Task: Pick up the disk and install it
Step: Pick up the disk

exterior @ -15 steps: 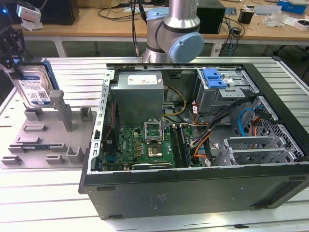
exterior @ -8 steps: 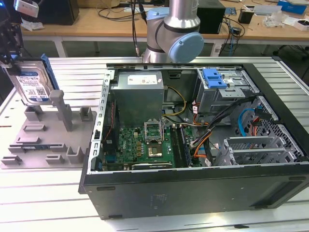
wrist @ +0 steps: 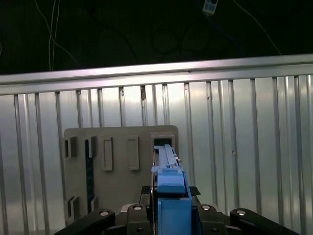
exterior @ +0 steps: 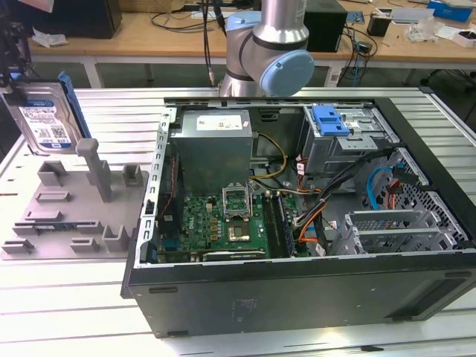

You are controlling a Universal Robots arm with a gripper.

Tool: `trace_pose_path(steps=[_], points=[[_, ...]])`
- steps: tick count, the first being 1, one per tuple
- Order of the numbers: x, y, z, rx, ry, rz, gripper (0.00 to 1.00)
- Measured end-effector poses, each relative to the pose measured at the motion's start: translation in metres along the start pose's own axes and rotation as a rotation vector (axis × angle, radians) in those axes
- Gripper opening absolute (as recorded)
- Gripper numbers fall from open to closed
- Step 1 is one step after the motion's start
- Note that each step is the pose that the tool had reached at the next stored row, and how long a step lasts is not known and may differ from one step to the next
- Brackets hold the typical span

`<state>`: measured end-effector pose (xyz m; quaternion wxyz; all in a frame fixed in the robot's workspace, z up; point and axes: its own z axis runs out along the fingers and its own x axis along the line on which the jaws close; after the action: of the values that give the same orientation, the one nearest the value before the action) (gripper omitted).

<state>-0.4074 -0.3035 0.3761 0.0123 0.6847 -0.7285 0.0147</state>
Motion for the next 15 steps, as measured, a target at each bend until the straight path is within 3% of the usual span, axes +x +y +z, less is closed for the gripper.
trace_pose_path(steps=[15], points=[[0.0014, -0.0002, -0.0370, 0.0005, 0.0000, 0.000, 0.37]])
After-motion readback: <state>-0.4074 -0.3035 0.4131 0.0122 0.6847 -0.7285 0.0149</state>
